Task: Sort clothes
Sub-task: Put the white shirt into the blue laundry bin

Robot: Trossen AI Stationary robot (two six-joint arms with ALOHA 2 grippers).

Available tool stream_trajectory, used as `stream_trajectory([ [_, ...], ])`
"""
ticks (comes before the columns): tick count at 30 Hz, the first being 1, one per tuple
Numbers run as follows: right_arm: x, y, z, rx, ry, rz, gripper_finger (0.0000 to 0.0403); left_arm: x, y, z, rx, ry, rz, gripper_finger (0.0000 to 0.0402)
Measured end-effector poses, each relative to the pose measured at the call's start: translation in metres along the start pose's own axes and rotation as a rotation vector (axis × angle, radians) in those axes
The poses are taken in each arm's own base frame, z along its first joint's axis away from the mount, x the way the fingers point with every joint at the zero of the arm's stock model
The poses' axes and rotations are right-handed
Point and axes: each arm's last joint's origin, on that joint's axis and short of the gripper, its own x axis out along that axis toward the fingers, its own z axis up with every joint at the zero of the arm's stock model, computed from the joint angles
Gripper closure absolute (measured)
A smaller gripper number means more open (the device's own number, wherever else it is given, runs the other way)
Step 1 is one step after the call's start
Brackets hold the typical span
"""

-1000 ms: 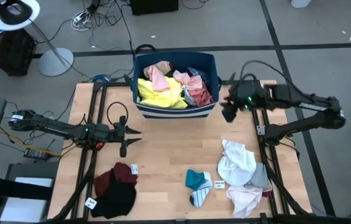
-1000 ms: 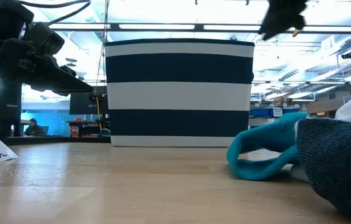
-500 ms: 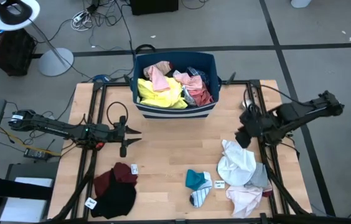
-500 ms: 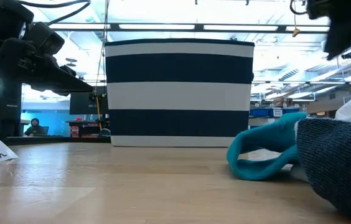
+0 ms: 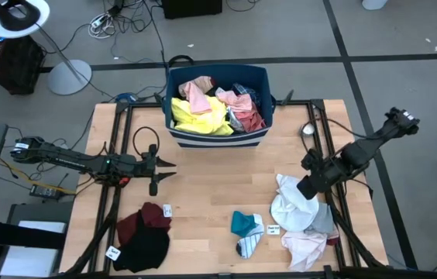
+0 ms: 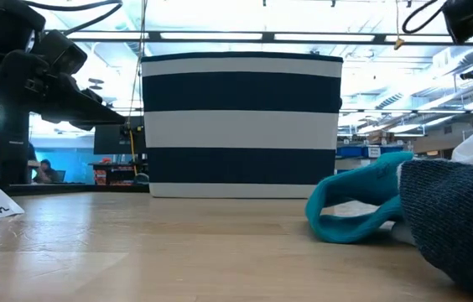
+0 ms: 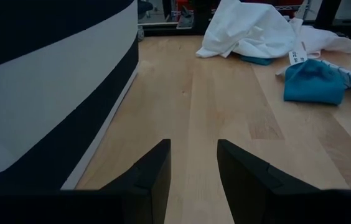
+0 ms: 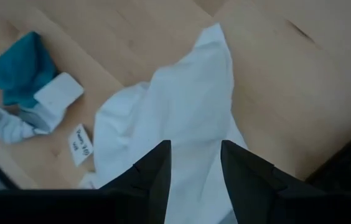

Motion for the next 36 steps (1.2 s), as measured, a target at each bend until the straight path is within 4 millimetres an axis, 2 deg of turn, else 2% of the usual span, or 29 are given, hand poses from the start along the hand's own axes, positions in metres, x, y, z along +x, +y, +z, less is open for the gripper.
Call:
stream_trajectory([
  [7, 0.044, 0.009, -0.008, -0.023, 0.004, 0.014, 0.0246, 0.000, 0.000, 0.000, 0.000, -0.001, 0.000, 0.0265],
  [13, 0.090, 0.001, -0.018, -0.026, 0.007, -0.065, 0.0244, 0.000, 0.000, 0.000, 0.000, -0.001, 0.000, 0.0265],
  [16, 0.106, -0.002, -0.021, -0.023, -0.009, -0.088, 0.0268, 0.000, 0.000, 0.000, 0.000, -0.001, 0.000, 0.0265],
  [19, 0.112, -0.002, -0.021, -0.023, -0.020, -0.089, 0.0325, 0.000, 0.000, 0.000, 0.000, -0.002, 0.000, 0.0265],
  [21, 0.112, 0.000, -0.021, -0.041, -0.024, -0.089, 0.0375, 0.000, 0.000, 0.000, -0.001, -0.003, 0.000, 0.0265],
  [22, 0.111, 0.001, -0.020, -0.053, -0.031, -0.086, 0.0386, 0.000, 0.000, 0.000, -0.001, -0.003, 0.000, 0.0265],
  [26, 0.099, 0.006, -0.015, -0.050, -0.042, -0.112, 0.0386, 0.000, 0.000, 0.000, -0.001, -0.003, 0.000, 0.0265],
  [30, 0.069, 0.016, -0.007, -0.074, -0.069, -0.145, 0.0396, 0.000, 0.000, 0.000, -0.001, -0.003, 0.000, 0.0265],
  [36, 0.014, 0.039, 0.012, -0.160, -0.256, -0.118, 0.0397, 0.000, 0.000, 0.000, -0.001, -0.004, 0.000, 0.0265],
])
